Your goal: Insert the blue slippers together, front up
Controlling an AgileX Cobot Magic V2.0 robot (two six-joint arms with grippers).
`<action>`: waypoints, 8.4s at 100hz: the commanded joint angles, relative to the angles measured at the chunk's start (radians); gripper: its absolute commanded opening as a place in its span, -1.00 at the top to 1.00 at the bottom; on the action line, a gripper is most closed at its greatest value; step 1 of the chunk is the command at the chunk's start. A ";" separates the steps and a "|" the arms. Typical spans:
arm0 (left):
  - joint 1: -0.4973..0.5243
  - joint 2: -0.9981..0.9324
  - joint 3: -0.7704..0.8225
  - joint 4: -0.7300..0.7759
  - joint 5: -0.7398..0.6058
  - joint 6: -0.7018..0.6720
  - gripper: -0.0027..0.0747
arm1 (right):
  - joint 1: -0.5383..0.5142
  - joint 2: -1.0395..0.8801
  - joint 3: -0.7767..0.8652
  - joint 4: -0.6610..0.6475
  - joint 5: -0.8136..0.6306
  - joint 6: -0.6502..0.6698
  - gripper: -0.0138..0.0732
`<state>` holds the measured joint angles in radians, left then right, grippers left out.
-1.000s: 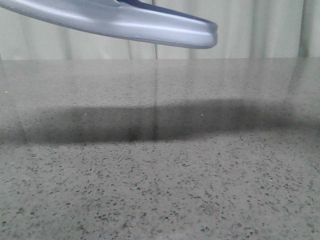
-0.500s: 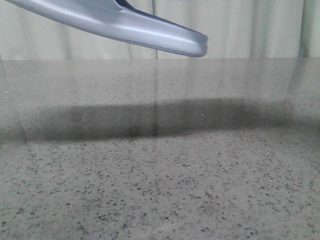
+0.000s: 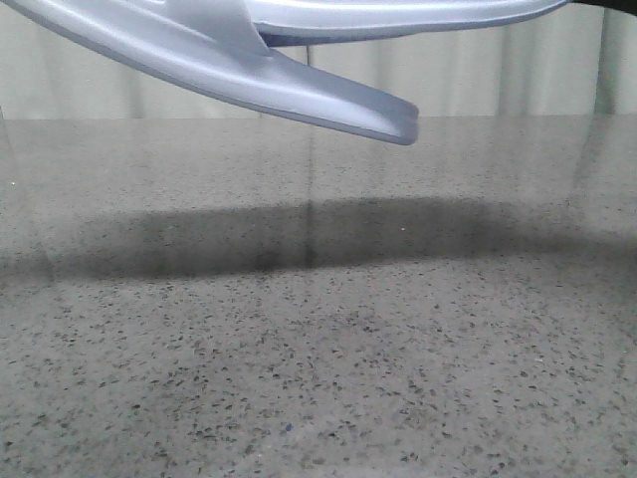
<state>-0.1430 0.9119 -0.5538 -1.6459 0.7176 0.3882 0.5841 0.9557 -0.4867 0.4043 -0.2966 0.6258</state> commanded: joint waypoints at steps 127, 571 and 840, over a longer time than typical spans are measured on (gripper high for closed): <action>-0.081 0.068 -0.037 -0.215 0.258 0.115 0.89 | 0.107 -0.039 -0.030 -0.079 -0.220 -0.180 -0.03; 0.274 -0.615 0.185 0.135 -0.331 0.989 -0.10 | -0.242 -0.793 0.212 0.688 -0.031 -1.898 -0.03; 0.037 -0.935 0.484 1.390 -0.487 -0.131 0.89 | -0.242 -0.905 0.296 0.807 -0.032 -1.911 0.89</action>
<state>-0.0961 -0.0008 -0.0687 -0.3298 0.3176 0.3394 0.3468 0.0394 -0.1670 1.2332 -0.3087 -1.2741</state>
